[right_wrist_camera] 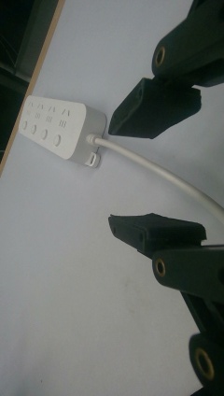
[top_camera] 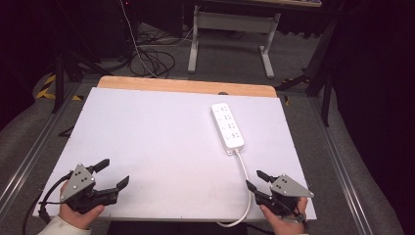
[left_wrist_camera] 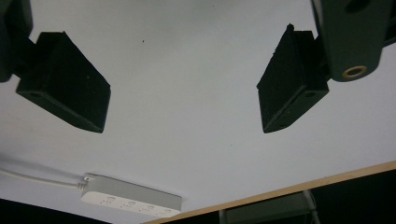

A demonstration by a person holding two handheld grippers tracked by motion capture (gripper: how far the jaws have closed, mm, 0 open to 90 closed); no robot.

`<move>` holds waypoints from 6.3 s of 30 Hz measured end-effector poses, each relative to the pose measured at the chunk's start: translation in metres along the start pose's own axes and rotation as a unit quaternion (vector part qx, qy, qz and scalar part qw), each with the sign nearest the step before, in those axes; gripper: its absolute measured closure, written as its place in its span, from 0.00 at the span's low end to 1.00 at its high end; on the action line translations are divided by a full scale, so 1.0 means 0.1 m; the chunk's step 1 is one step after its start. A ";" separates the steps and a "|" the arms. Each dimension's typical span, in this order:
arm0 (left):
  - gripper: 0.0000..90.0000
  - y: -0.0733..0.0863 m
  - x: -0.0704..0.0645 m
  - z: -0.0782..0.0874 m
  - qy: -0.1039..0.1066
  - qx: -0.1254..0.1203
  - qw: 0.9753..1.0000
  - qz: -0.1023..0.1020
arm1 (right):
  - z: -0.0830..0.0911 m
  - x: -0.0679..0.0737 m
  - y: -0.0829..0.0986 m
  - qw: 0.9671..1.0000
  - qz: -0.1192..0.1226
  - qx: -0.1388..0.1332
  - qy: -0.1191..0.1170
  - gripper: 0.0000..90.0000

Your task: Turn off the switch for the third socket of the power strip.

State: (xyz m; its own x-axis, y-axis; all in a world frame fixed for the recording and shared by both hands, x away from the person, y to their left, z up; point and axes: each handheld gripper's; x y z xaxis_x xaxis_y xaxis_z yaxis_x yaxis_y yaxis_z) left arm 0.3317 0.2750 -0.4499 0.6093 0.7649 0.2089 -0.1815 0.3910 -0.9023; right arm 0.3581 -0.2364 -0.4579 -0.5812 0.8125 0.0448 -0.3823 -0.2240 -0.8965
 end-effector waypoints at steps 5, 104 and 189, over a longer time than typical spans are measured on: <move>0.19 0.00 0.00 0.00 -0.003 0.001 1.000 -0.002 | 0.00 -0.01 0.00 1.000 -0.001 0.001 0.000 0.56; 0.20 0.04 0.03 0.06 -0.014 0.006 1.000 -0.004 | -1.92 -0.58 -1.50 0.994 -0.033 0.103 0.014 1.00; 0.19 0.04 0.03 0.04 -0.005 0.010 1.000 0.001 | -2.46 -0.69 -1.26 0.988 -0.061 0.137 0.043 1.00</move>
State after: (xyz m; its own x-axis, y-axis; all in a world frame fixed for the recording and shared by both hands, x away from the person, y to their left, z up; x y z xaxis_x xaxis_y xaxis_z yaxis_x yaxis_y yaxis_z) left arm 0.3297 0.2804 -0.4516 0.6010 0.7710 0.2106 -0.1987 0.3994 -0.8950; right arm 0.6232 -0.1323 -0.4568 -0.4608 0.8822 0.0970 -0.6321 -0.2495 -0.7336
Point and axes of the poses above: each handheld gripper's, and its own axes: z roughly backward along the jaws, y roughly out of its underside, x roughly to its left, and after that the axes turned 11 degrees about -z, right-handed
